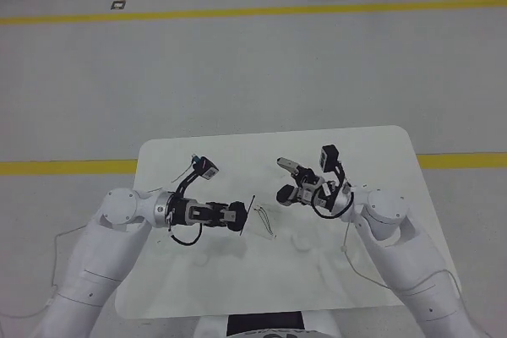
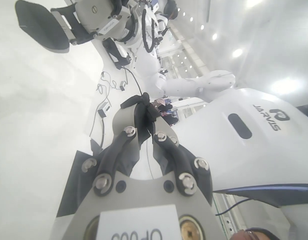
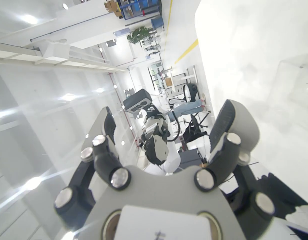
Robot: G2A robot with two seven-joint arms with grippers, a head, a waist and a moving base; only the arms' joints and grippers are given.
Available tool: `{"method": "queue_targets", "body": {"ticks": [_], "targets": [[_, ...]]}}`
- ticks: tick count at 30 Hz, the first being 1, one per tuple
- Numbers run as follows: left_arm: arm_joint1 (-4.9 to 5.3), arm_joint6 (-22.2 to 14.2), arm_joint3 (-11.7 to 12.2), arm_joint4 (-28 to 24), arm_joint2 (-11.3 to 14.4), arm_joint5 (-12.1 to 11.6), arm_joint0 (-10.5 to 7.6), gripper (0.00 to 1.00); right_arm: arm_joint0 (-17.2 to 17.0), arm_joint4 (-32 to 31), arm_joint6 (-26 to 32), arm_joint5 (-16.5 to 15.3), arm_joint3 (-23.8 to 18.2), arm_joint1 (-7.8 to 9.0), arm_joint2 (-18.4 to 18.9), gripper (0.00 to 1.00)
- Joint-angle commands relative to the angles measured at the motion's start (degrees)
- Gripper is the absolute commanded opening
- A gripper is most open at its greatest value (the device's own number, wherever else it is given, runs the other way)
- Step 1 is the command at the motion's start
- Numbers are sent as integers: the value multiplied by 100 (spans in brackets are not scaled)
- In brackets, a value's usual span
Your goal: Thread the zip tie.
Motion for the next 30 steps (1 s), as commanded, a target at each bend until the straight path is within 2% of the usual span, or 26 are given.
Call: {"method": "queue_targets", "body": {"ticks": [1, 5, 8, 13, 17, 21, 29, 30], "targets": [[25, 2, 120, -252, 98, 0, -37, 0, 79, 200, 74, 0, 103, 10, -80, 100], [108, 2, 452, -955, 387, 0, -144, 0, 217, 687, 132, 0, 290, 54, -301, 100], [169, 2, 602, -1365, 531, 0, -216, 0, 231, 1057, 51, 0, 284, 96, -363, 100], [287, 2, 772, -1933, 741, 0, -322, 0, 231, 1119, 20, 0, 247, 107, -349, 100], [361, 2, 764, -1871, 830, 0, -407, 0, 231, 1119, 20, 0, 247, 107, -349, 100], [361, 2, 764, -1871, 830, 0, -407, 0, 242, 1784, 376, 0, 363, 73, -484, 100], [361, 2, 764, -1871, 830, 0, -407, 0, 675, 2311, 720, 0, 734, 78, -943, 100], [361, 2, 764, -1871, 830, 0, -407, 0, 735, 2344, 733, 0, 767, 83, -1010, 90]]}}
